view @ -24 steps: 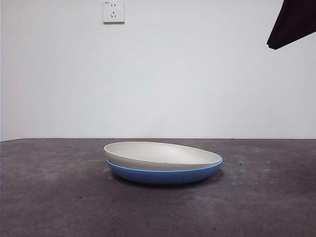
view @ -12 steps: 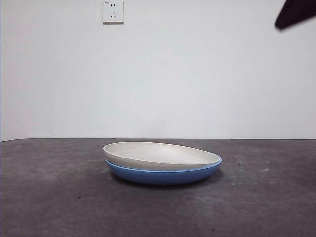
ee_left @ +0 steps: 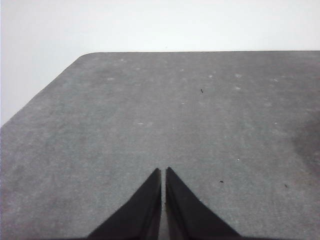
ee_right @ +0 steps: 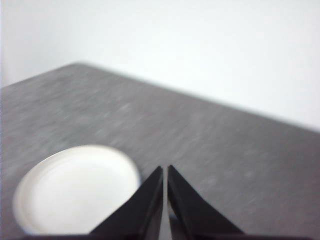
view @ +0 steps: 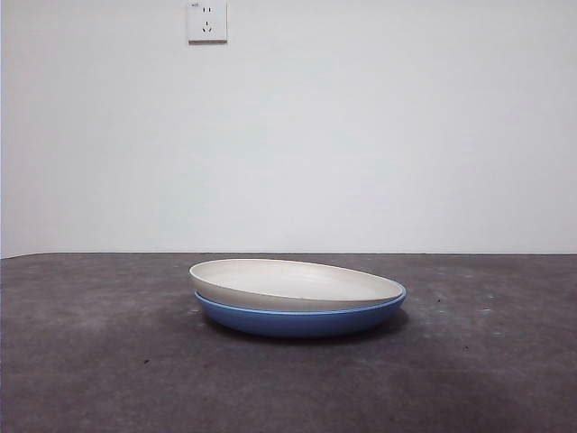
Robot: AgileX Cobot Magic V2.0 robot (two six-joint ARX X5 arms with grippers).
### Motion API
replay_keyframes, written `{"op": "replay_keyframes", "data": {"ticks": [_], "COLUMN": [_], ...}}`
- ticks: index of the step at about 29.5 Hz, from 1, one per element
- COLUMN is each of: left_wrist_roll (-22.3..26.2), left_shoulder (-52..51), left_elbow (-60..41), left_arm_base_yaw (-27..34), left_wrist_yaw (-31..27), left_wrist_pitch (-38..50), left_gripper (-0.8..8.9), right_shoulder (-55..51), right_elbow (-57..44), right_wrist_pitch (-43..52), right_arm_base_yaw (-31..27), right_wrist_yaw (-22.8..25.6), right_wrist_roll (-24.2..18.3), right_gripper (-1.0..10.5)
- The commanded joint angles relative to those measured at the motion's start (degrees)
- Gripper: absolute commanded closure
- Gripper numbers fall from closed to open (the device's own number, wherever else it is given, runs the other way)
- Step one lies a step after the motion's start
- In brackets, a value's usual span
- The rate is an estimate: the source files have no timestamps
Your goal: Pick up the white plate, put it on the blue plate, put it on desk
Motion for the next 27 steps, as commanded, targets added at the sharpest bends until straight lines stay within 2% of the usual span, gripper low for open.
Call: {"op": "replay_keyframes", "data": {"ticks": [1, 9, 11, 17, 22, 27], "left_wrist_roll": [-0.5, -0.5, -0.5, -0.5, -0.5, -0.5], "left_shoulder": [-0.1, -0.1, -0.1, -0.1, -0.1, -0.1], "left_elbow": [-1.2, -1.2, -1.2, -1.2, -1.2, -1.2], "left_arm_base_yaw": [0.1, 0.1, 0.1, 0.1, 0.1, 0.1], "left_wrist_yaw": [-0.2, -0.2, -0.2, -0.2, -0.2, -0.2], "left_wrist_pitch": [-0.3, -0.3, -0.3, -0.3, -0.3, -0.3], "left_gripper": [7.99, 7.99, 7.99, 7.99, 7.99, 7.99], "right_shoulder": [-5.2, -17.1, -19.5, -24.1, -25.4, -25.4], "right_elbow": [-6.2, -21.7, -24.6, -30.1, -33.2, -33.2], "right_wrist_pitch": [5.7, 15.5, 17.1, 17.1, 16.9, 12.4], "right_arm_base_yaw": [-2.4, -3.2, -3.0, -1.5, -0.2, 0.0], "right_wrist_yaw": [1.1, 7.7, 9.8, 17.5, 18.4, 20.4], "right_wrist_roll": [-0.7, 0.1, 1.4, 3.8, 4.8, 4.8], "right_gripper": [9.4, 9.4, 9.4, 9.4, 9.4, 9.4]}}
